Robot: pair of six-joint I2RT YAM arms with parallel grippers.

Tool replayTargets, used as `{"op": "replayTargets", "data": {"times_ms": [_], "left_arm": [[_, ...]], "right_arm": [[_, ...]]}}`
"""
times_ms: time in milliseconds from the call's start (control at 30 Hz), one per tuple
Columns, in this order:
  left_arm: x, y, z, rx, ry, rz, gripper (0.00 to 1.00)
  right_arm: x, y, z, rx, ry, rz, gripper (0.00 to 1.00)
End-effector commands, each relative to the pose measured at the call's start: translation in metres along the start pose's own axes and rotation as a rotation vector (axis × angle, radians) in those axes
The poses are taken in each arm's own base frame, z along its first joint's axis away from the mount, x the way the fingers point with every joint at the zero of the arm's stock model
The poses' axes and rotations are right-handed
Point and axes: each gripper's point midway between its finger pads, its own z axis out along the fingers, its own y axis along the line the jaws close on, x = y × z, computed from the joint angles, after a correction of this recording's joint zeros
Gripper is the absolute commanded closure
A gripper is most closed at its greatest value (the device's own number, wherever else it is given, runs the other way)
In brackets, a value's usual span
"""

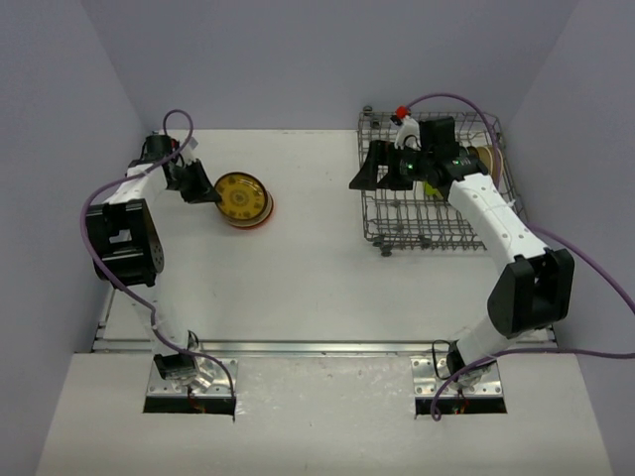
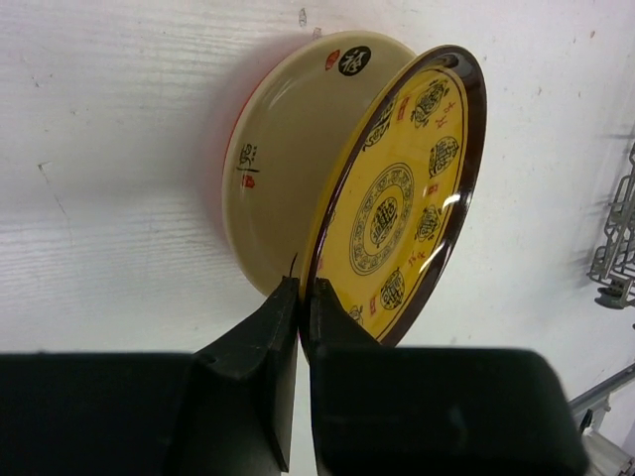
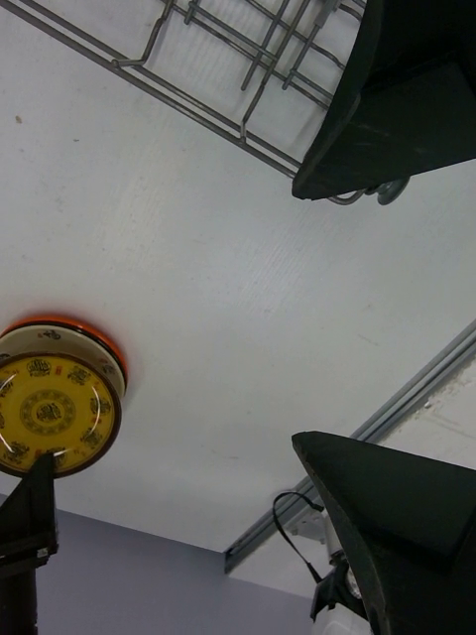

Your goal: Unload the plates from the dish rack

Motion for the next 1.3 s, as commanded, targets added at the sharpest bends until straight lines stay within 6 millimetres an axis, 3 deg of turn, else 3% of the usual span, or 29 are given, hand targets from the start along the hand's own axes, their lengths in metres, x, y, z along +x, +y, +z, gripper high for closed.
{"op": "replayTargets", "data": {"times_ms": [0, 100, 133, 200, 333, 433, 567, 700, 767, 833, 967, 1167, 1267], "left_arm": [[-0.021, -0.004, -0.009, 0.005, -0.053, 0.018, 0.88], [-0.02, -0.001, -0.008, -0.013, -0.054, 0.017, 0.69], [-0.02, -0.001, -0.009, -0.013, -0.054, 0.018, 0.68], [-0.023, -0.002, -0.013, -0.022, -0.067, 0.023, 0.46], [-0.035, -0.011, -0.032, -0.038, -0.126, 0.055, 0.33], [-0.052, -0.021, -0.064, -0.093, -0.231, 0.113, 0.24], [-0.067, -0.035, -0.107, -0.175, -0.395, 0.213, 0.19], [-0.067, -0.057, -0.144, -0.218, -0.517, 0.313, 0.18], [-0.063, -0.069, -0.162, -0.243, -0.575, 0.394, 0.01], [-0.059, -0.077, -0.172, -0.267, -0.623, 0.448, 0.0], [-0.056, -0.092, -0.181, -0.293, -0.668, 0.5, 0.0], [-0.054, -0.1, -0.189, -0.304, -0.712, 0.514, 0.0], [-0.054, -0.1, -0.188, -0.3, -0.712, 0.516, 0.0]], "right_arm": [[-0.021, 0.013, -0.002, -0.044, -0.043, -0.035, 0.01], [-0.022, 0.015, -0.002, -0.053, -0.043, -0.037, 0.01], [-0.022, 0.015, -0.002, -0.053, -0.043, -0.037, 0.01], [-0.024, 0.014, -0.003, -0.046, -0.048, -0.039, 0.01], [-0.025, 0.012, -0.005, -0.032, -0.057, -0.05, 0.01], [-0.028, 0.006, -0.006, 0.01, -0.071, -0.063, 0.01], [-0.042, -0.028, -0.012, 0.211, -0.116, -0.124, 0.01], [-0.065, -0.089, -0.029, 0.556, -0.172, -0.167, 0.01], [-0.078, -0.114, -0.045, 0.693, -0.208, -0.156, 0.01], [-0.085, -0.134, -0.051, 0.768, -0.216, -0.147, 0.01], [-0.096, -0.163, -0.058, 0.831, -0.215, -0.123, 0.01], [-0.095, -0.212, -0.048, 0.847, -0.158, -0.004, 0.29], [-0.1, -0.227, -0.048, 0.843, -0.165, 0.038, 0.33]]}}
